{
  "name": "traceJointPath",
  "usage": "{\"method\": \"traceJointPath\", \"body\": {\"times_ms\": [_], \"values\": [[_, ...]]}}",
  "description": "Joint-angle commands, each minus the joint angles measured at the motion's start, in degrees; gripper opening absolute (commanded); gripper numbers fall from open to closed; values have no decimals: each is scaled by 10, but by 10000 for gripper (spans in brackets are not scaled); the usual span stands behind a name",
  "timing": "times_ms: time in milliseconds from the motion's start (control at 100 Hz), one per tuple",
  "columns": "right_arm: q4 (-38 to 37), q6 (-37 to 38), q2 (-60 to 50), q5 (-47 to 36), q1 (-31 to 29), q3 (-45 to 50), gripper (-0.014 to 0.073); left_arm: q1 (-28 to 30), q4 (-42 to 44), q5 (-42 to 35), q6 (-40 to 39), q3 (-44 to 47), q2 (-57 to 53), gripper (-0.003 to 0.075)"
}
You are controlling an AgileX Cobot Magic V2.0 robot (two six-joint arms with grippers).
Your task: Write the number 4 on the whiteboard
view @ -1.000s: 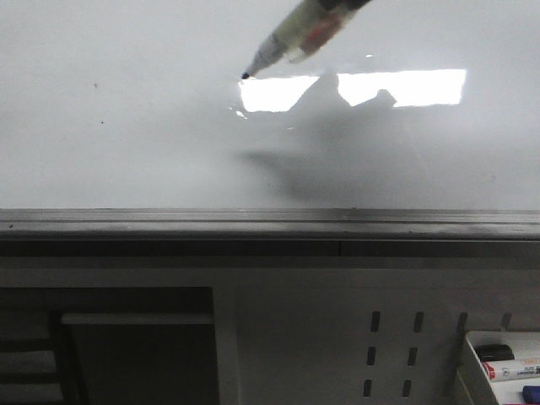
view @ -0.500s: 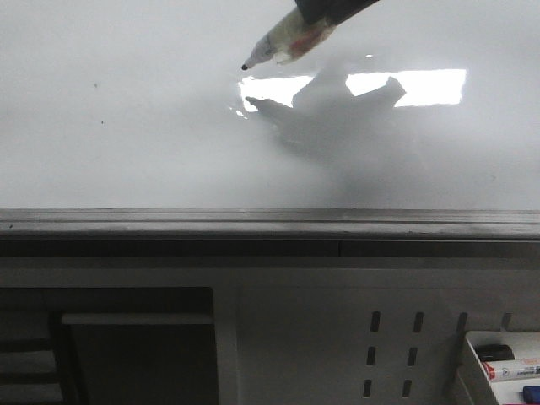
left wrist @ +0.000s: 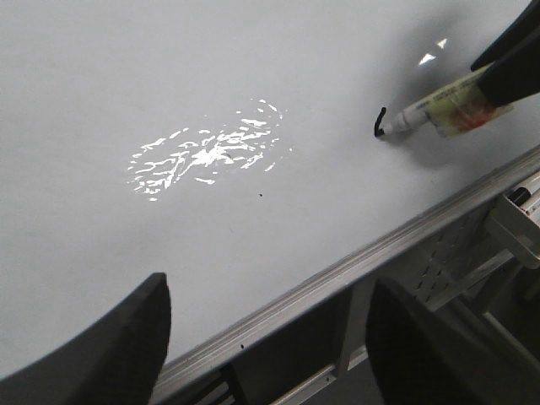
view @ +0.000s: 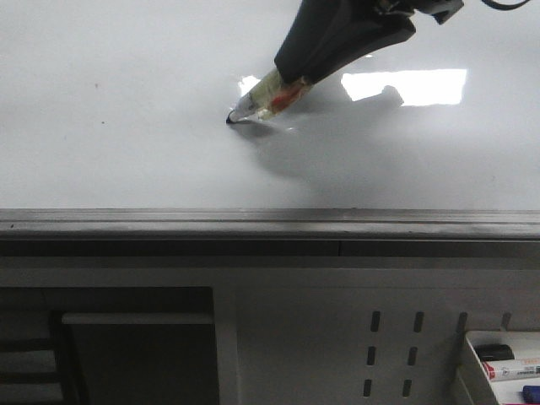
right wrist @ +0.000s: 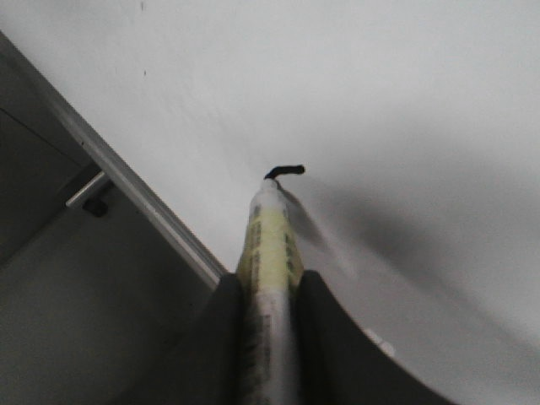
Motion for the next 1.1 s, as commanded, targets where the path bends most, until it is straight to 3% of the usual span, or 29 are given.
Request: {"method": "traceJointPath", "body": {"times_ms": [0,320,600,890,1090], "values": [[-13,-2,-5,-17,-5,-14,-36,2,-9,-41,-6,-14,-2,459],[-14,9,-27,106,-106,-16,-36,2,-9,-41,-6,-14,-2,459],[66,-63,-79,98,-87,-19,-36,2,-9,-41,-6,-14,-2,459],[66,-64,-52,26,-87,-19,-36,2,-9,-41,-6,-14,-2,459],[40,-64,8,125,-82,-19,-36,2,-9,-41,-6,-14,-2,459]]}}
